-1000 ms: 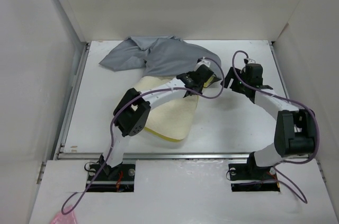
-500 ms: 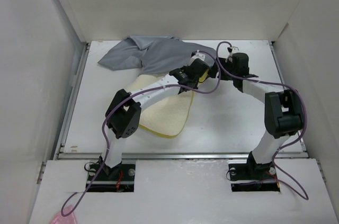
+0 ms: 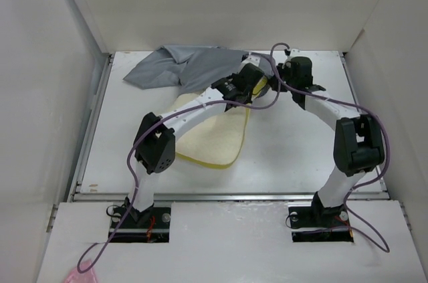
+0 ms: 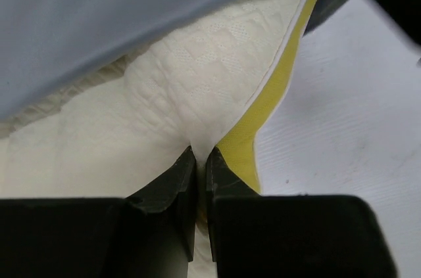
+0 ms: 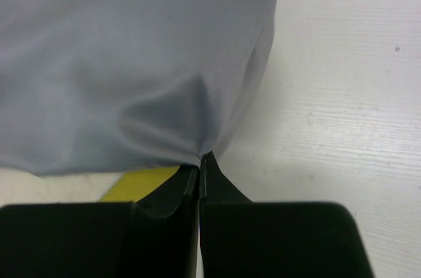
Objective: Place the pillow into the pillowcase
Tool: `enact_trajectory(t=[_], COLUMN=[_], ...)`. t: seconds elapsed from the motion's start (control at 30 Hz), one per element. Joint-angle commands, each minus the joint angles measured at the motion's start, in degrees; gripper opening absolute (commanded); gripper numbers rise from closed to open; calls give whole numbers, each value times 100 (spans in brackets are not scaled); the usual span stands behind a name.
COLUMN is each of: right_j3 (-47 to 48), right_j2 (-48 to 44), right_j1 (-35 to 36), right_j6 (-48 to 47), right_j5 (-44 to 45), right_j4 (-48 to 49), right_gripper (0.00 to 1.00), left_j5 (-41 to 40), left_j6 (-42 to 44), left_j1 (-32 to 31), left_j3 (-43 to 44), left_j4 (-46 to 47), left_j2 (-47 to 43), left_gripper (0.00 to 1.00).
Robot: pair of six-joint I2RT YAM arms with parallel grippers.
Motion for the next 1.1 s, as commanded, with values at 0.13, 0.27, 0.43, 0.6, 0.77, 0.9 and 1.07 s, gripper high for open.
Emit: enact_trajectory(t=[0.13,0.27,0.43,0.6,0.77,0.9,1.07], right_j3=[-528,-1231,-1294,-1399,-1688,-1821,-1462], right_j2=[-1908,-2752,-3052,-2983,-2982,-3385,-3518], right_j1=[1694,2276,1758,1486,1372,1371,1319], right_j6=[-545,-281,-202,-254,-482,-483,-229], right_j5=[-488,-1637,-2081,-1679,-1477,-731,787], right_j4=[-1511,-1039,-1047,-1371,-1880,-2345,-2725], right_gripper=[0,0,0,3,59,72,74], left_j5=[163,251,198,803,1218,1069,972], left_j6=[-438,-657,-966,-914,-747,-624,-817], left_j1=[261,313,313,313,313,437,1102], left_j3=[2372,2796,1918,1663,515,-384,-1167], left_j4=[359,358,630,561,561,561,675], left_j2=[681,930,930,992,203,-703,-1469], left_gripper=[0,0,0,14,100,100,100])
